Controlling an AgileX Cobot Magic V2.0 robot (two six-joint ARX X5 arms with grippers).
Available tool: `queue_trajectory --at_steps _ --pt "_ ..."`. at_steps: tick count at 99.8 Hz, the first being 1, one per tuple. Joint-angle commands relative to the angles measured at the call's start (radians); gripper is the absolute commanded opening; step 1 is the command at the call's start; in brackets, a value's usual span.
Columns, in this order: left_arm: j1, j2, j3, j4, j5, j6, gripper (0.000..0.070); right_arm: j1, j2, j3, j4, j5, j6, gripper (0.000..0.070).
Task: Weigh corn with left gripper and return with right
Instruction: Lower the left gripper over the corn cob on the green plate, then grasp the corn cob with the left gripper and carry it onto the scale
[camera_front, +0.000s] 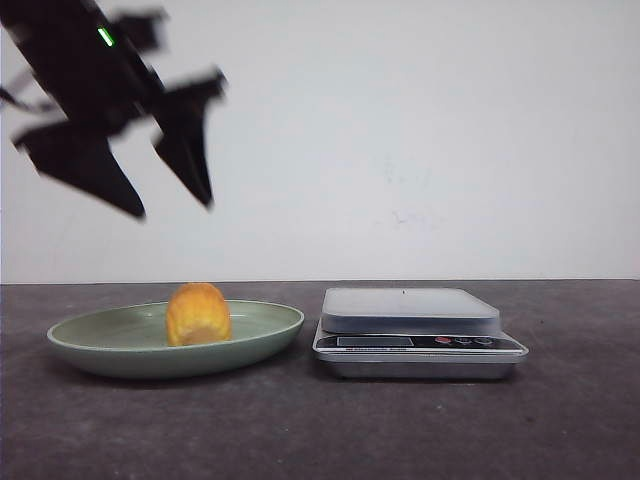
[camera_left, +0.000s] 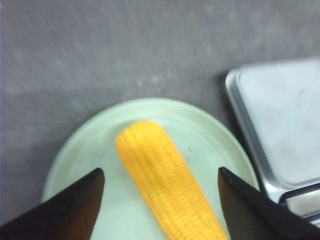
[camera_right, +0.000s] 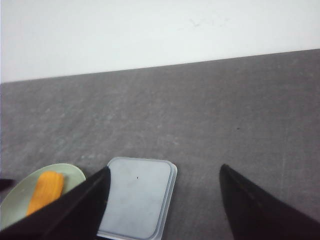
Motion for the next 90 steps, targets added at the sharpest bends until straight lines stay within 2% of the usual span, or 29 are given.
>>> queue_trajectory --at_steps 1,31,59,64,71,82,87,90 --pt "-0.019 0.064 0.018 0.024 -0.029 -0.033 0.0445 0.005 0.005 0.016 0.005 0.0 -0.018 0.0433" --pt "-0.055 0.199 0.018 0.062 -0.048 -0.112 0.0444 0.005 0.004 0.016 -0.014 0.0 -0.028 0.0433" --pt "-0.074 0.222 0.018 0.029 -0.049 -0.143 0.0412 0.005 0.003 0.016 -0.034 0.0 -0.038 0.0433" --pt "-0.075 0.222 0.018 0.019 -0.049 -0.144 0.0355 0.005 0.003 0.016 -0.034 0.0 -0.038 0.0433" --pt "-0.079 0.222 0.018 0.014 -0.049 -0.143 0.0227 0.005 0.003 0.016 -0.034 0.0 -0.037 0.0433" --pt "-0.079 0.222 0.018 0.009 -0.048 -0.142 0.0065 0.005 0.003 0.016 -0.037 0.0 -0.037 0.0433" --pt "-0.081 0.222 0.018 0.008 -0.047 -0.141 0.0004 0.005 0.003 0.016 -0.037 0.0 -0.037 0.0433" --pt "-0.084 0.222 0.018 0.008 -0.047 -0.14 0.0002 0.005 0.003 0.016 -0.037 0.0 -0.037 0.0433"
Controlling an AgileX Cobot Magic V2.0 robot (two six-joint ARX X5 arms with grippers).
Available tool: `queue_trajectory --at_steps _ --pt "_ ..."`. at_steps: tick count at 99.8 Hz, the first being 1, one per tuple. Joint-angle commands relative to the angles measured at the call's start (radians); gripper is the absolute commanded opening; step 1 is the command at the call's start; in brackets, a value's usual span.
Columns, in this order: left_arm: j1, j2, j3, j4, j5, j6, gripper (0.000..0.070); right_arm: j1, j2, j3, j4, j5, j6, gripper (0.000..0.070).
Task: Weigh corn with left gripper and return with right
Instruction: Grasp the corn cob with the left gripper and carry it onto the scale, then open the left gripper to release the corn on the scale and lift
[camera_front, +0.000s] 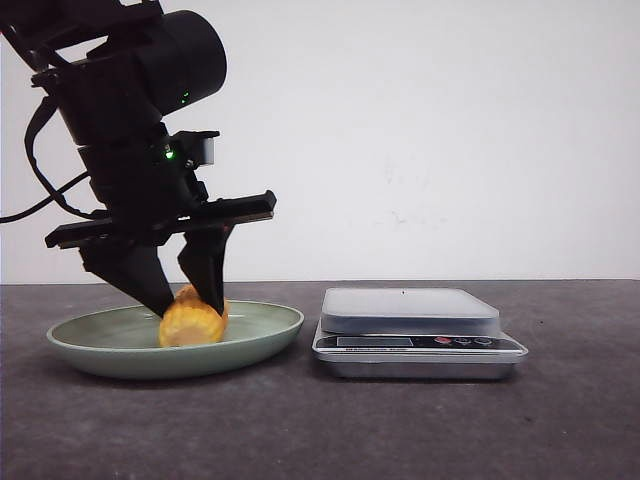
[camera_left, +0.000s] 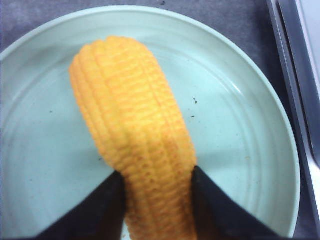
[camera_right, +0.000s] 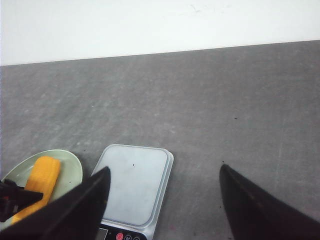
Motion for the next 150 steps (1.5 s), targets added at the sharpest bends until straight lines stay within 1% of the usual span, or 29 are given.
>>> queue_trajectory --at_steps 1,13,22,28,38,48,60,73,88,114,150 --pt "-0.014 0.02 0.017 -0.006 -0.002 0.0 0.0002 0.003 0.003 0.016 0.006 0.0 -0.009 0.0433" --pt "-0.018 -0.002 0.036 -0.035 -0.002 0.004 0.0003 0.003 0.003 0.016 0.006 0.0 -0.009 0.0432" --pt "-0.027 -0.04 0.071 -0.062 -0.002 0.021 0.0003 0.003 0.003 0.016 0.004 0.0 -0.009 0.0433" --pt "-0.037 -0.054 0.126 -0.107 0.013 0.027 0.0004 0.003 0.003 0.016 0.004 0.0 -0.009 0.0433" --pt "-0.073 -0.051 0.254 -0.193 0.029 0.068 0.0004 0.003 0.003 0.016 0.004 0.0 -0.009 0.0433" --pt "-0.129 -0.047 0.353 -0.177 0.028 0.075 0.0004 0.005 0.003 0.016 0.005 0.0 -0.008 0.0432" --pt "-0.17 -0.013 0.446 -0.136 0.022 0.058 0.0005 0.005 0.003 0.016 0.005 0.0 -0.009 0.0433" --pt "-0.198 0.089 0.543 -0.137 0.018 0.032 0.0005 0.005 0.003 0.016 0.005 0.0 -0.008 0.0433" --pt "-0.223 0.22 0.632 -0.156 0.018 0.04 0.0004 0.006 0.003 0.016 0.0 0.0 -0.009 0.0433" --pt "-0.231 0.346 0.657 -0.138 0.02 0.045 0.0004 0.006 0.003 0.016 -0.005 0.0 -0.008 0.0433" --pt "-0.243 0.421 0.657 -0.179 0.024 0.048 0.0004 0.006 0.003 0.016 -0.014 0.0 -0.009 0.0433"
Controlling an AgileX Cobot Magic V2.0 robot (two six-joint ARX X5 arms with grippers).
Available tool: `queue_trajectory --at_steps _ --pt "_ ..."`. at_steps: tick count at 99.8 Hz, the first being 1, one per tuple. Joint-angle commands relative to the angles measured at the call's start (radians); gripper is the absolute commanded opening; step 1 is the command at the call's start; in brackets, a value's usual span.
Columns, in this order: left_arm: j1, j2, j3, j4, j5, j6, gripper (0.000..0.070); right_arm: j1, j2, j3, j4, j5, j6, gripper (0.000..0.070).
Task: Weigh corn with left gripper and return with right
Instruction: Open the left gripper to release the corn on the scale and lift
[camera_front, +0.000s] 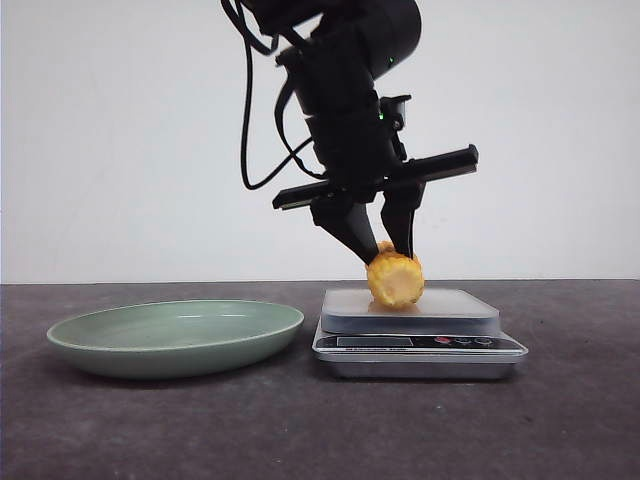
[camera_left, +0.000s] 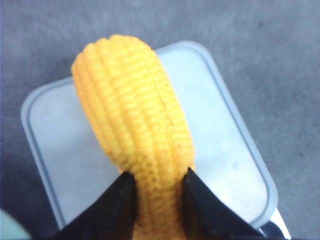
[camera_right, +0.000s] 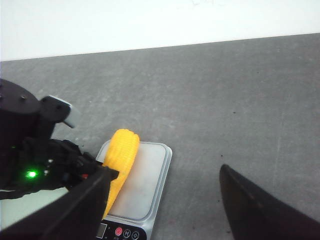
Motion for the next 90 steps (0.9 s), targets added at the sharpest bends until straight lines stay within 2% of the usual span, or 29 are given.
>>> queue_trajectory --at_steps 1,6,10,14,22,26,44,60,77,84,90 --pt "-0.014 0.03 0.024 -0.002 0.001 0.004 0.0004 0.004 0.003 0.016 0.006 0.0 -0.009 0.0433" --pt "-0.014 0.03 0.024 -0.002 0.001 0.005 0.0007 0.004 0.003 0.016 0.004 0.0 -0.009 0.0433" --pt "-0.014 0.03 0.024 0.001 0.001 0.005 0.0056 0.004 0.003 0.016 0.003 0.0 -0.01 0.0433" --pt "-0.014 0.03 0.024 0.005 0.001 0.005 0.0174 0.004 0.003 0.016 0.002 0.0 -0.011 0.0433" --pt "-0.015 0.029 0.024 0.006 0.001 0.004 0.0492 0.004 0.003 0.016 0.002 0.0 -0.011 0.0433" --pt "-0.016 0.028 0.024 0.001 0.0 0.004 0.0556 0.004 0.003 0.016 0.002 0.0 -0.011 0.0434" --pt "-0.018 -0.031 0.039 -0.033 -0.021 0.035 0.0558 0.004 0.004 0.016 0.002 0.0 -0.011 0.0434" --pt "-0.018 -0.2 0.05 -0.047 -0.066 0.095 0.0557 0.004 0.004 0.016 0.006 -0.001 -0.012 0.0433" --pt "-0.018 -0.469 0.051 -0.112 -0.169 0.17 0.0557 0.009 0.012 0.016 0.059 -0.067 -0.001 0.0436" --pt "-0.019 -0.587 0.051 -0.146 -0.213 0.186 0.0557 0.027 0.028 0.016 0.095 -0.08 0.031 0.0476" --pt "-0.022 -0.686 0.051 -0.182 -0.274 0.195 0.0557 0.054 0.052 0.016 0.13 -0.08 0.051 0.0479"
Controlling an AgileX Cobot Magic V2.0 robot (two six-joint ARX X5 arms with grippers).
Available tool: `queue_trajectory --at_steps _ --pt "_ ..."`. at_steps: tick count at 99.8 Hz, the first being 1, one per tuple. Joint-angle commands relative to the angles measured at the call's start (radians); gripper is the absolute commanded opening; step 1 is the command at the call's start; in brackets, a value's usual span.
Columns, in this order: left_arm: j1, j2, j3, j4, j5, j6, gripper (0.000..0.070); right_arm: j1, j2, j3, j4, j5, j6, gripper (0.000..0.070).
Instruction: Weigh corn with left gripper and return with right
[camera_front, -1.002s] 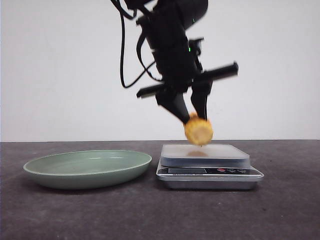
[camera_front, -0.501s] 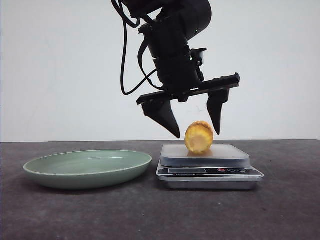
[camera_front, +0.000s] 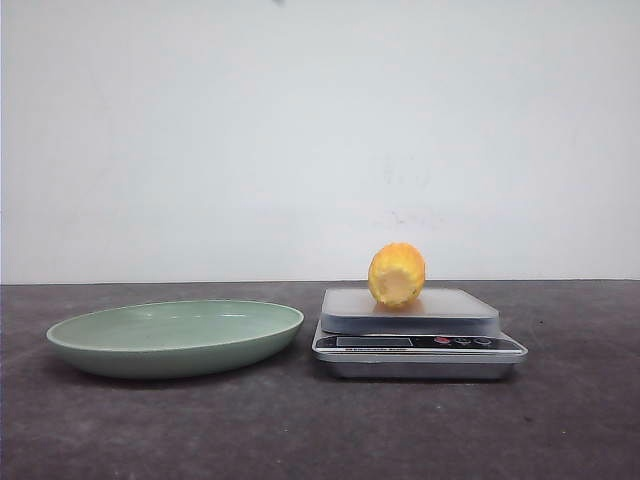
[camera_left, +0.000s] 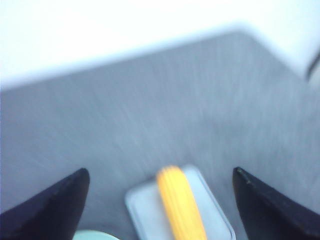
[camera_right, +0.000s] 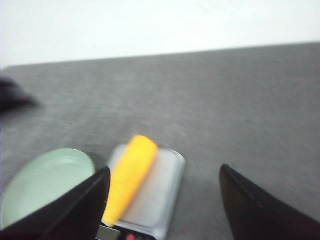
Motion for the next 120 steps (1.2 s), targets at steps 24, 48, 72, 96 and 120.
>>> queue_trajectory --at_steps 24,48,72,96,120 --pt "-0.027 -0.431 0.014 -0.277 -0.345 0.076 0.0556 0.179 0.2 0.016 0.157 0.052 0.076 0.0479" --pt "-0.036 -0.688 0.014 -0.571 -0.485 -0.061 0.0551 0.299 0.436 0.016 0.275 0.147 0.081 0.0484" --pt "0.003 -0.796 0.005 -0.82 -0.503 -0.207 0.055 0.344 0.655 0.017 0.359 0.185 0.116 0.0516" --pt "0.119 -0.832 -0.025 -0.82 -0.426 -0.186 0.055 0.35 0.786 0.017 0.418 0.187 0.138 0.0516" --pt "0.196 -0.902 -0.127 -0.82 -0.298 -0.241 0.055 0.349 0.841 0.017 0.43 0.216 0.141 0.0509"
